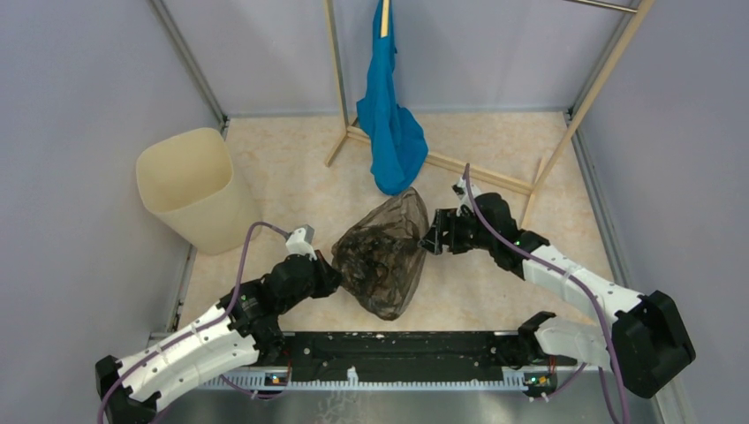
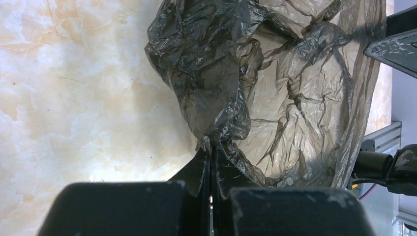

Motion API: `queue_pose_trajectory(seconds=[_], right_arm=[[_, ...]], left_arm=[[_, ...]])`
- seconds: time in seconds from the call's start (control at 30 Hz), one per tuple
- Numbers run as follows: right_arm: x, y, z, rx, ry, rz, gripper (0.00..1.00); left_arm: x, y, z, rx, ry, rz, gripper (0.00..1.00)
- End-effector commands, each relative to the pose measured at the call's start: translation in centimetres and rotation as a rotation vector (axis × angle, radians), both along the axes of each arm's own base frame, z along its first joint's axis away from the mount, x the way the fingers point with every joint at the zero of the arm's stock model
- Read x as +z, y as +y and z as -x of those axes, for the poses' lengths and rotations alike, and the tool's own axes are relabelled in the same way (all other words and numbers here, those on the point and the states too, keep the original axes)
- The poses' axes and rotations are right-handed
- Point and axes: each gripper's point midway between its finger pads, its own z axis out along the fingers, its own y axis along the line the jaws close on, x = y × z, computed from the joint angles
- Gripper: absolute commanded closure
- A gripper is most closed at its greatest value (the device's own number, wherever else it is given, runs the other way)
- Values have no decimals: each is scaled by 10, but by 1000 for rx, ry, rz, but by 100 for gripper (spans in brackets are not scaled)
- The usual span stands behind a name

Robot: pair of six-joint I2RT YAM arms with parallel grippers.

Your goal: Put the trash bags into the trash bin

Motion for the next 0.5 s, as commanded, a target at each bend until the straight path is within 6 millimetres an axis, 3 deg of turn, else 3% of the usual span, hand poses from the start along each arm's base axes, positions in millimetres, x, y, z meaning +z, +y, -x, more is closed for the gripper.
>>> queue_pose_trajectory(seconds=[0.0, 0.2, 0.47], right_arm=[[24, 9, -17, -22, -77, -47, 20], [40, 21, -48, -59, -106, -51, 17], [30, 45, -83, -33, -76, -29, 22]], left_arm=[[2, -2, -1, -9, -9, 7, 100], [4, -3, 0, -16, -11, 13, 100], [8, -5, 0, -33, -30, 14, 100]])
